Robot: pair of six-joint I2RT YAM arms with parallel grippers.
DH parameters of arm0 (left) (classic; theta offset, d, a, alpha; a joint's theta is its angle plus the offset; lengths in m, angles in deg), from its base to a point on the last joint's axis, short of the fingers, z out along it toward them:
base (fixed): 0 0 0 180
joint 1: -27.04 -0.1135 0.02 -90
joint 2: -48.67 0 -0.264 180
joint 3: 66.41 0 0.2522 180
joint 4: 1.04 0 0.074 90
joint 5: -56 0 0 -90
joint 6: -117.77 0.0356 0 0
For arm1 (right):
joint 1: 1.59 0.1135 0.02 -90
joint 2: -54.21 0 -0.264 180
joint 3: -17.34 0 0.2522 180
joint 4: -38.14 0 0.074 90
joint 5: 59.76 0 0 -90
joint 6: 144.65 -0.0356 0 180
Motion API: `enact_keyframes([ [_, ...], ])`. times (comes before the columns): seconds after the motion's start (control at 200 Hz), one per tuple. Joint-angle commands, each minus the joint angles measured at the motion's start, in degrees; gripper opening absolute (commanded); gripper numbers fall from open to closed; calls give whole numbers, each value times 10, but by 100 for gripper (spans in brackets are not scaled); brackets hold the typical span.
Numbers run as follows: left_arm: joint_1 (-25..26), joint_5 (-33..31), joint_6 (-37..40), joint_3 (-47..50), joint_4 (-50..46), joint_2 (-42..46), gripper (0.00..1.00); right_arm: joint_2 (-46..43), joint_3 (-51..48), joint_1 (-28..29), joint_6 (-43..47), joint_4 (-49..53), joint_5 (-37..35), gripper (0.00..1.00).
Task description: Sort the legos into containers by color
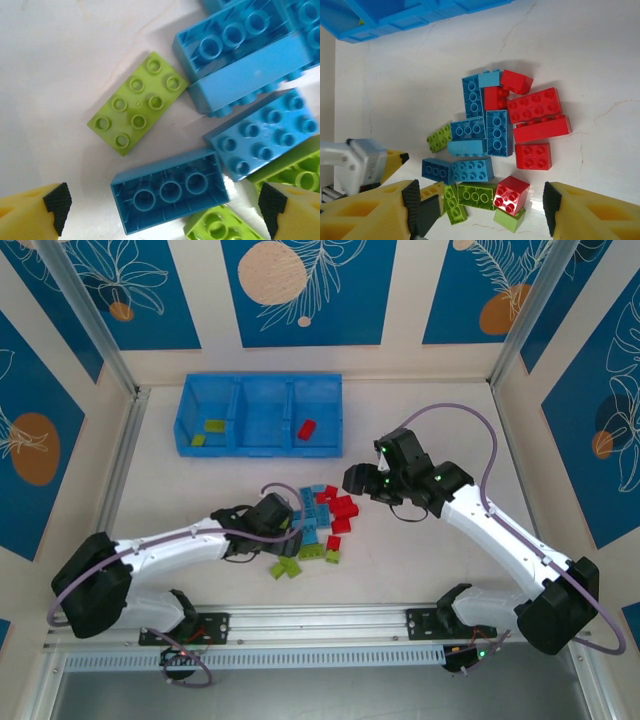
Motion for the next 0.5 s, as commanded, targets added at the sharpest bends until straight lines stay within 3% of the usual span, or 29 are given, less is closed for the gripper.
enact_keyframes([
  [0.0, -9, 7, -14, -1, -7, -34, 96, 2, 24, 4, -2, 9, 12, 68],
  [0.355, -14, 1, -13, 8, 24, -89, 77, 0, 21, 9, -8, 11, 9, 68],
  [0.495, -16, 1, -11, 8, 18, -63, 68, -1, 25, 11, -6, 16, 9, 68],
])
